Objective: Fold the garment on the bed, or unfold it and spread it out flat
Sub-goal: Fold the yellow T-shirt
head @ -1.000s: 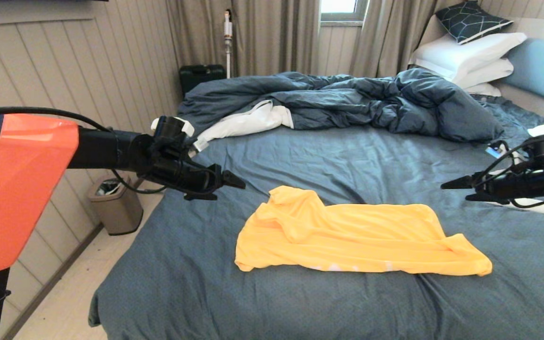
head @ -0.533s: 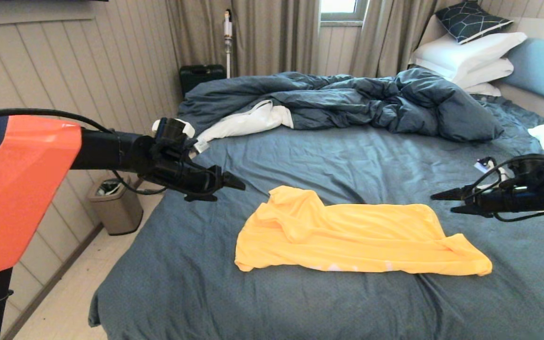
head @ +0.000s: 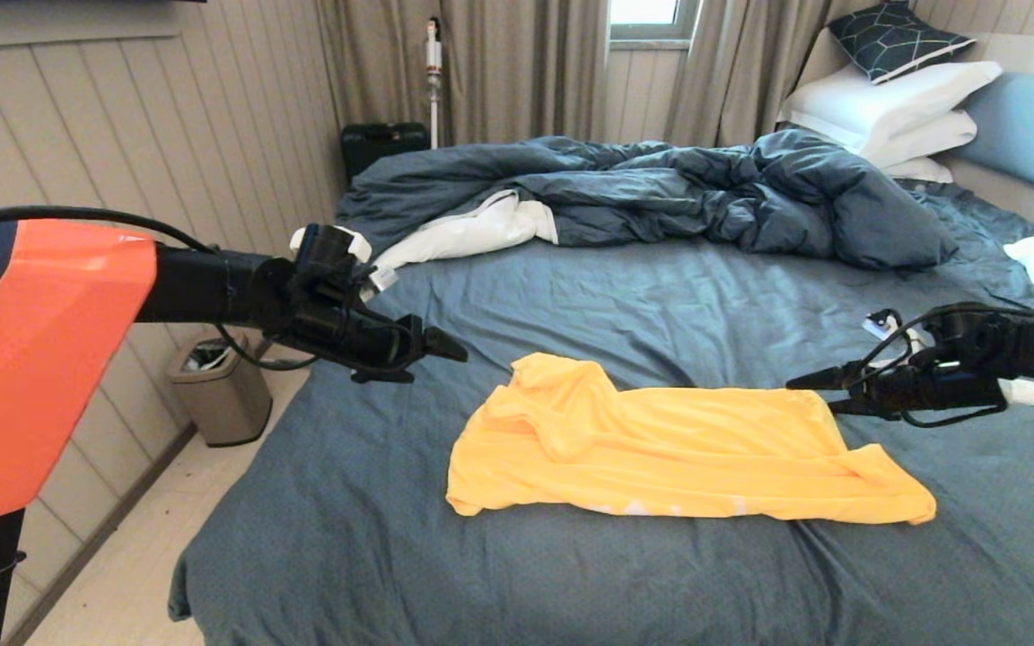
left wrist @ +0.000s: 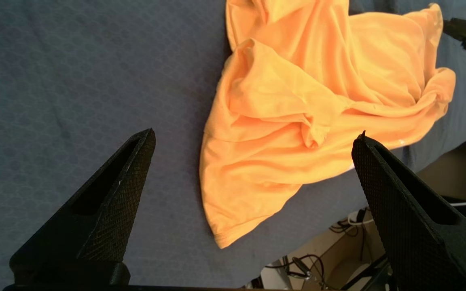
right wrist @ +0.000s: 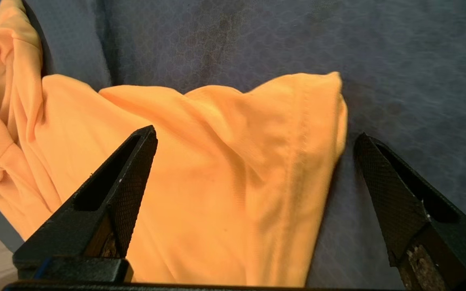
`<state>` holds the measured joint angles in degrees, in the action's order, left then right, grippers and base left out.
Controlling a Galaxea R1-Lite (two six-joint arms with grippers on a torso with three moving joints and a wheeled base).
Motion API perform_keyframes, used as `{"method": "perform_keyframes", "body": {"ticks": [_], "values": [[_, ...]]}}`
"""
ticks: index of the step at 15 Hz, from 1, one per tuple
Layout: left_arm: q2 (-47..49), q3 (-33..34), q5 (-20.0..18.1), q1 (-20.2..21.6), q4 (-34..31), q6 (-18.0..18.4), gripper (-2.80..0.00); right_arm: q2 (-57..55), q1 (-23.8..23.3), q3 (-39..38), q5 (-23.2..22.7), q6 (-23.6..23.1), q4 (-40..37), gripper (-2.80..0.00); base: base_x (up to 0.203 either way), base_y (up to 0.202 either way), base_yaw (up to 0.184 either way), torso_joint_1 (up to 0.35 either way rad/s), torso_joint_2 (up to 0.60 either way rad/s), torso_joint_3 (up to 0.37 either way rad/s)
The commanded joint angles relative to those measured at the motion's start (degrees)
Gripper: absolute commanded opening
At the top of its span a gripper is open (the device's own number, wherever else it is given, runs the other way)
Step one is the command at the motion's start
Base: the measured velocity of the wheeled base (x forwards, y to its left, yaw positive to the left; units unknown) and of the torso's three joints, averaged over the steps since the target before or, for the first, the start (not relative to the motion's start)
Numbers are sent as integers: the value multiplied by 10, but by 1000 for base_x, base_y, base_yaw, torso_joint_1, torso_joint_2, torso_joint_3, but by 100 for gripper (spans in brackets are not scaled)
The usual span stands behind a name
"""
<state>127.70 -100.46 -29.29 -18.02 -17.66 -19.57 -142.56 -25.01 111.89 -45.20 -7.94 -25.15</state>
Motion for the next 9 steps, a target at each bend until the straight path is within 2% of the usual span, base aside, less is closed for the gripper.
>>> {"method": "perform_keyframes", "body": {"ticks": [1,6,7,9], "values": [[1,0,-1,0,-1,-1,0,-4,7,0,-2,-1,0,0,0,0,0,0,0,0],[3,1,-1,0,-1,-1,0,-10,14,0,2,0,2,0,0,0,0,0,0,0],[3,1,-1,0,-1,-1,0,-13,14,0,3,-1,3,-280,0,0,0,0,0,0],[4,1,-1,-1,-1,-2,0,-14,13,0,3,-2,4,-280,0,0,0,0,0,0]]}}
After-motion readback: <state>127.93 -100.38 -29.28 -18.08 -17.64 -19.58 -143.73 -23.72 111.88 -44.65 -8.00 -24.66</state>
